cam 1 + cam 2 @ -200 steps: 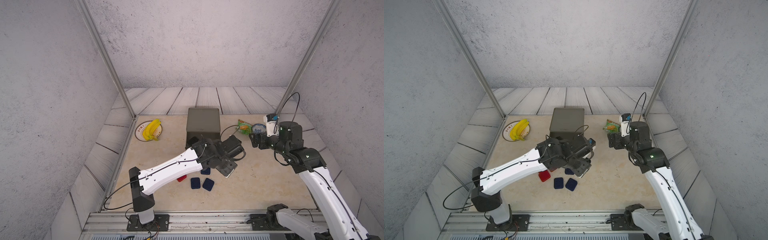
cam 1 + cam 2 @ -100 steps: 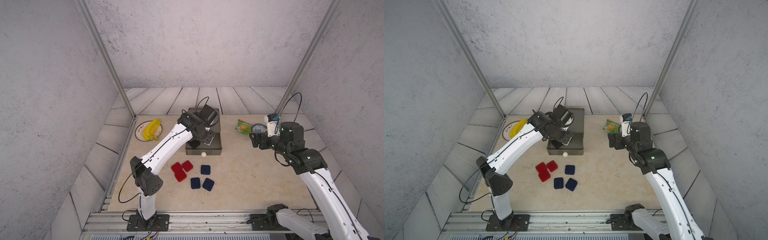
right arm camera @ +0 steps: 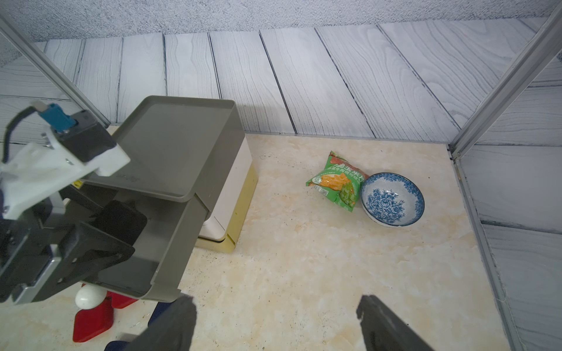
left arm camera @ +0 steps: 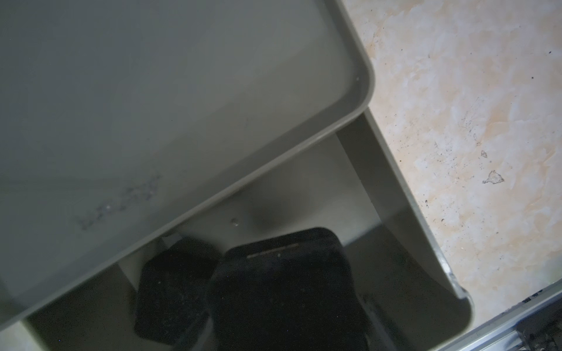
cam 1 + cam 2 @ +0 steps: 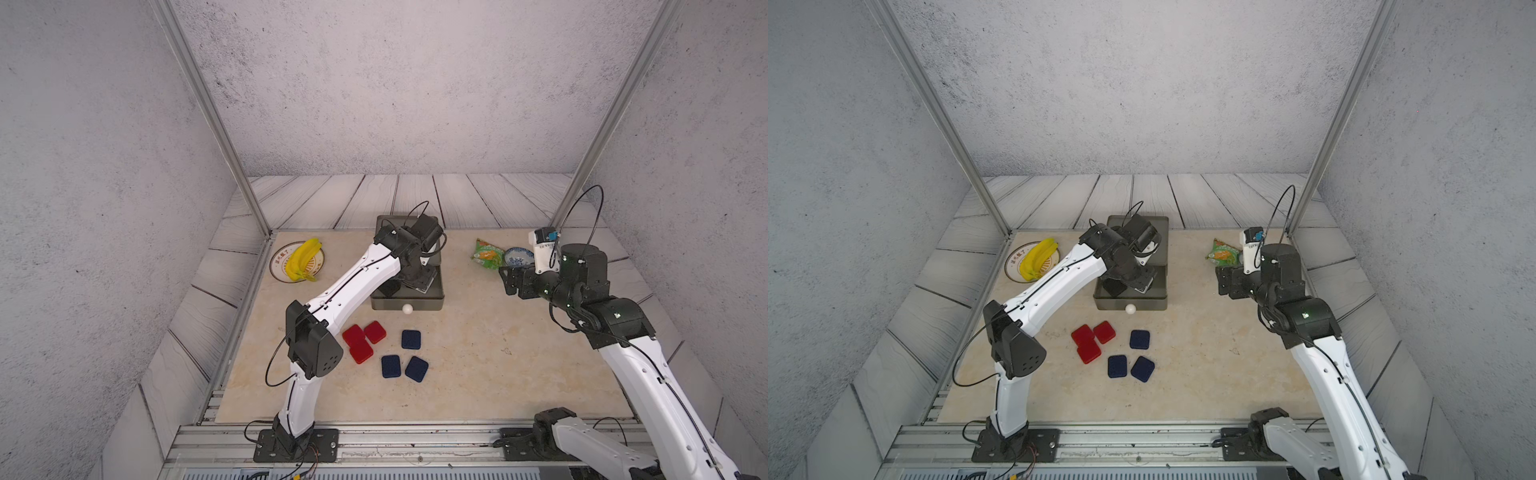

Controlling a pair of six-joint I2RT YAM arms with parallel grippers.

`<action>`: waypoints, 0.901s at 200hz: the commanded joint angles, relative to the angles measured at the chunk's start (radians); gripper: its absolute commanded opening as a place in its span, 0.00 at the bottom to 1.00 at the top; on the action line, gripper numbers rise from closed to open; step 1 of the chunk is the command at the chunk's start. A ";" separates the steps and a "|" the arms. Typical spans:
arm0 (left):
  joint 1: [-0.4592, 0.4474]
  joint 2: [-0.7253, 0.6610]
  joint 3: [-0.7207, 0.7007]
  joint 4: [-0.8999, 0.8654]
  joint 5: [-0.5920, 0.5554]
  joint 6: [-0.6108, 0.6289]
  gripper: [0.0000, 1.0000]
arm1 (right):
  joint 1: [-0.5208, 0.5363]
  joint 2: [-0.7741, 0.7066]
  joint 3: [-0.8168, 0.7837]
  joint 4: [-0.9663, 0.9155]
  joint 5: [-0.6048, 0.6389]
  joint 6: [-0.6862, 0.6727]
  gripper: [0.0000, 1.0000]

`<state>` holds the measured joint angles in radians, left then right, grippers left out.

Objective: Place the brooch boxes into the drawer by color
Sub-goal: Place the brooch box in the drawer.

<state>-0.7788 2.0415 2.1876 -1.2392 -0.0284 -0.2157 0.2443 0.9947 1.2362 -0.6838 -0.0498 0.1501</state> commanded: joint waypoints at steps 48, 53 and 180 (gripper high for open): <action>0.013 0.050 0.019 -0.043 0.002 0.005 0.62 | -0.004 0.008 0.008 0.004 -0.004 0.000 0.89; 0.015 0.051 0.019 -0.043 0.001 0.006 0.63 | -0.004 0.010 0.008 0.004 -0.004 0.000 0.89; 0.020 0.036 0.042 -0.017 -0.031 0.007 0.81 | -0.004 0.013 0.000 0.015 -0.014 0.001 0.89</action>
<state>-0.7647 2.0823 2.1918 -1.2530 -0.0387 -0.2092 0.2443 1.0107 1.2362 -0.6834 -0.0513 0.1497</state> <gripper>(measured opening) 0.809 0.889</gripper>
